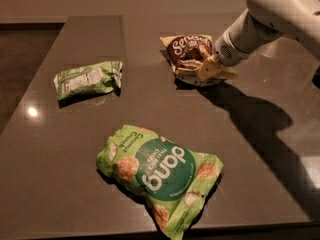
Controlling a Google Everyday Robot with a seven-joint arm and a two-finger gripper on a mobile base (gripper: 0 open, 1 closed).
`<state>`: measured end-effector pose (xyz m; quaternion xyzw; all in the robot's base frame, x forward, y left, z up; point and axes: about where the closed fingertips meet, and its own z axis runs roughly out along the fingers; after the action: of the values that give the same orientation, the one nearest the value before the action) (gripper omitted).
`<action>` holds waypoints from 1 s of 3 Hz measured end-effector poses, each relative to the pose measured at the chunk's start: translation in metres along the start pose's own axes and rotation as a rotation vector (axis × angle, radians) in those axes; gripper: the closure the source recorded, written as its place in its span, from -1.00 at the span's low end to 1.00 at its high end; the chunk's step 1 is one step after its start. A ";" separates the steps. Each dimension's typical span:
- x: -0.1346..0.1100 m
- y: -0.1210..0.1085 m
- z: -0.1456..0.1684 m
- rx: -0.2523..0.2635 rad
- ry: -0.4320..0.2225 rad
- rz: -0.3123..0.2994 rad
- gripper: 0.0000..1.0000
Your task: Move brown chip bag near green rice chip bag
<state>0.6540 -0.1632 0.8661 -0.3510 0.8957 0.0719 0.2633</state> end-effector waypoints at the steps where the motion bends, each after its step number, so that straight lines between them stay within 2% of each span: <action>1: 0.000 0.024 -0.030 0.029 -0.008 -0.059 0.88; 2: 0.003 0.075 -0.071 0.013 -0.042 -0.173 1.00; 3: 0.005 0.108 -0.090 -0.020 -0.063 -0.259 1.00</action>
Offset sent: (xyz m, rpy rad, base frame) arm -0.1260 0.0498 0.0796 -0.0609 -0.1406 0.2332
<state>0.5411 -0.1142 0.9340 -0.4639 0.8335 0.0570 0.2948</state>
